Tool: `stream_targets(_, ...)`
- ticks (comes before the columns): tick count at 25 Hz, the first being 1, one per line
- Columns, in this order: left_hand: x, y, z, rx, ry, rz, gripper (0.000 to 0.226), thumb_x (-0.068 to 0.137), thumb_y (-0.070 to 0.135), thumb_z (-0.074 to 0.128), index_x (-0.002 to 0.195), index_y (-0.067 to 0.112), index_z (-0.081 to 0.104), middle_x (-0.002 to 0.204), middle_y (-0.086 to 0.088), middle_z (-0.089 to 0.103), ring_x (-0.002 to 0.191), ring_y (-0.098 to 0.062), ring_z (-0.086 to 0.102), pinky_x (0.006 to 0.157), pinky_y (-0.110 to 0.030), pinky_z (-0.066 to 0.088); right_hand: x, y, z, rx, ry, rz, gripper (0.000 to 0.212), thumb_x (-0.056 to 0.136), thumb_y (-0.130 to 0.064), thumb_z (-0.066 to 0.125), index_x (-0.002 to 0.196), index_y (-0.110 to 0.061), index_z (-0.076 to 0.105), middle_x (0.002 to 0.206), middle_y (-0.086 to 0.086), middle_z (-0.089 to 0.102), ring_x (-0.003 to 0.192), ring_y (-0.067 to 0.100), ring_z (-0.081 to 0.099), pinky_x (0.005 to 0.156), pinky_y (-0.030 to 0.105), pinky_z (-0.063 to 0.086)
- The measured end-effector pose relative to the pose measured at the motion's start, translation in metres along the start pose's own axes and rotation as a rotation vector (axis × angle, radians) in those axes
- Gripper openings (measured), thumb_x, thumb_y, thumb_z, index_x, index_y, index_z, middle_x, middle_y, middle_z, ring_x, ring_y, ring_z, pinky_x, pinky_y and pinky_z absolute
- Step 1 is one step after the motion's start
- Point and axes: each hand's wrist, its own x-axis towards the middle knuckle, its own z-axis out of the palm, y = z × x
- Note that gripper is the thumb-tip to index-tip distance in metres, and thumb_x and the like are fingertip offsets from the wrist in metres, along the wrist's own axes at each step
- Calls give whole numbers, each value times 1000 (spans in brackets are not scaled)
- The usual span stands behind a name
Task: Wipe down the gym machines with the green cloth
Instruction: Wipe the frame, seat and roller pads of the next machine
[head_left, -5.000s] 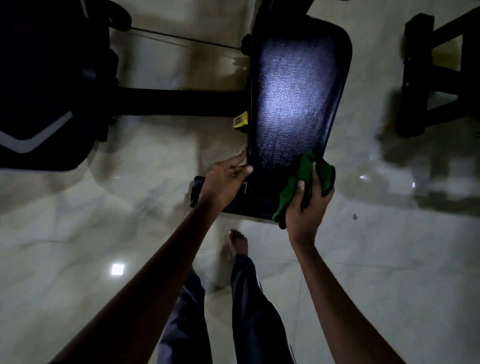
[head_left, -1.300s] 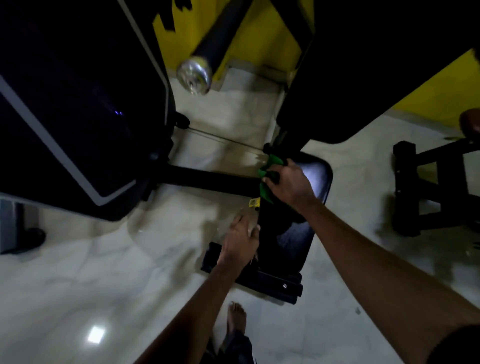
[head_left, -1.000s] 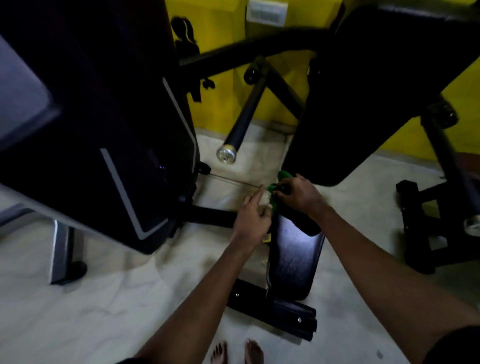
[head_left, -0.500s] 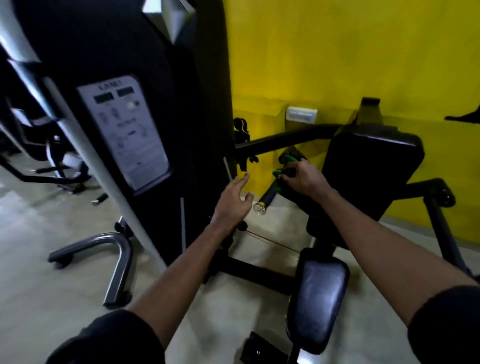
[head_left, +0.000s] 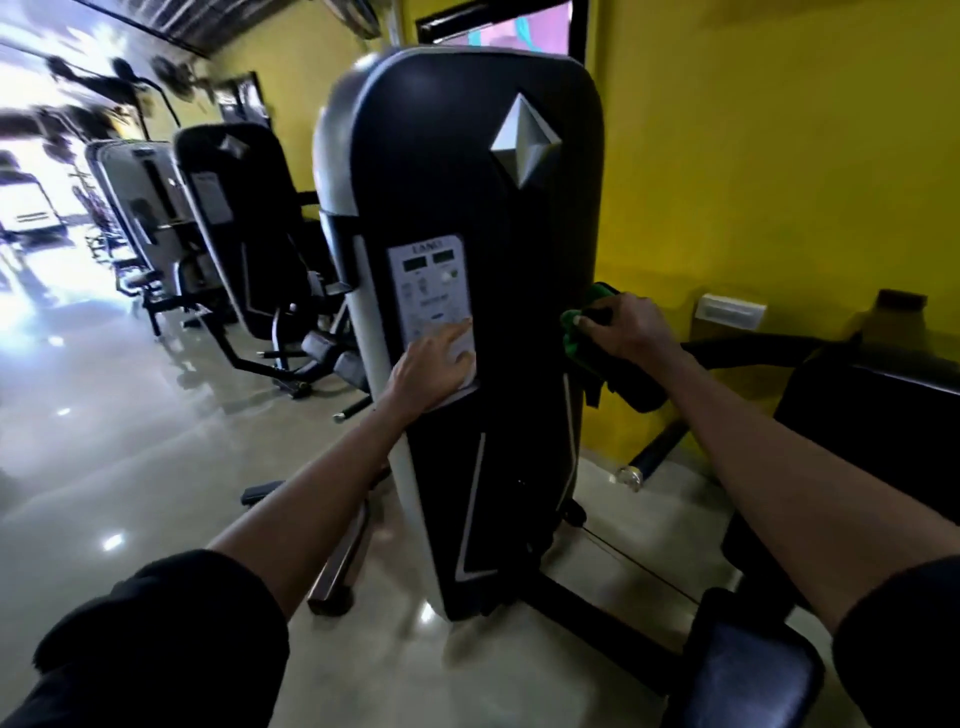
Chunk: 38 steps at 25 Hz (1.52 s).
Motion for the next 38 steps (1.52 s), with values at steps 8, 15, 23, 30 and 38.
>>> stream_targets(8,-31,-90,-130,125,129,-74,51,90,38,59,141,30,54,134,1,62,121,-17,59,100,-37,48,19,-144,52,13,-9,-6,47,94,-49,63,127,-17,68,122,13,68,114,36,62,93,44,54)
stream_targets(15,-65,-180,-232,174,153,-102,53,89,38,59,141,31,54,135,1,62,119,-16,60,94,-28,47,21,-260,126,2,44,-28,48,93,-48,63,127,-15,68,122,10,69,112,31,64,93,36,52)
stream_targets(23,-62,-276,-298,204,209,-205,49,89,35,60,138,35,56,138,3,60,126,-15,55,97,-30,46,65,-356,208,-27,-60,-178,45,90,-49,64,121,-17,72,120,8,70,109,26,65,87,32,51)
stream_targets(30,-2,-351,-332,226,173,-206,57,84,49,54,140,36,52,141,6,58,129,-13,54,105,-35,46,156,-401,269,38,-54,-238,43,91,-44,65,122,-14,70,124,10,68,113,30,63,90,40,55)
stream_targets(38,79,-460,-358,176,130,-158,52,90,40,59,141,32,53,135,5,60,119,-7,57,96,-24,44,271,-436,335,149,1,-76,44,91,-45,66,122,-13,69,122,9,68,111,29,64,87,33,54)
